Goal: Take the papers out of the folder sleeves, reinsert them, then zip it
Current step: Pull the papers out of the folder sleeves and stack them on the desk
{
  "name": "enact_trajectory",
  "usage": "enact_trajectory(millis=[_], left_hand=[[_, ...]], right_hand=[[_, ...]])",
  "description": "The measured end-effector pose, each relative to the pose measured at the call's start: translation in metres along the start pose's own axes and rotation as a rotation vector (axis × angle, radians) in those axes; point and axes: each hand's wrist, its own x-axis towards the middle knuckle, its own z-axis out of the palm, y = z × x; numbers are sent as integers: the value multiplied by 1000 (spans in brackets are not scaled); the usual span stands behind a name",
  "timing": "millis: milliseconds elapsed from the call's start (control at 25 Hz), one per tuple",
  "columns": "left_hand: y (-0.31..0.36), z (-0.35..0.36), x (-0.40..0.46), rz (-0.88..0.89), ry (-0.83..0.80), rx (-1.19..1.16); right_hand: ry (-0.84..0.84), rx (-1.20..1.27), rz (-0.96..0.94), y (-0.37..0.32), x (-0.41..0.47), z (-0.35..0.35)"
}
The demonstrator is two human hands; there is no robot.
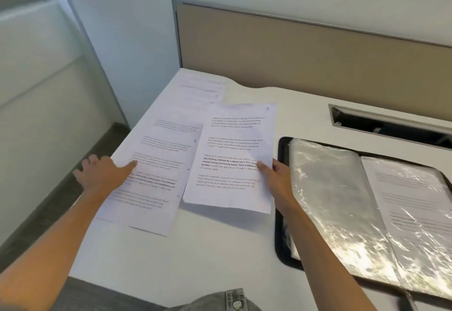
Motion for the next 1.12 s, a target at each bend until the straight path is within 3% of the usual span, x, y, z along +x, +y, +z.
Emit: enact_trajectory(millis=[400, 600, 720, 840, 1120], left_hand=[[-27, 12, 8, 61, 25, -496], [-32, -8, 2, 133, 149, -724], [-31, -32, -8, 201, 65, -993], [-39, -47, -12, 159, -52, -1202], [-57, -42, -3, 64, -267, -1356]], right_hand=[[-69, 1, 82, 4, -3, 31], [52, -40, 30, 4, 12, 27], [138, -34, 11, 4, 24, 15], [134, -47, 12, 4, 31, 8], [-27, -35, 87, -1, 18, 37]])
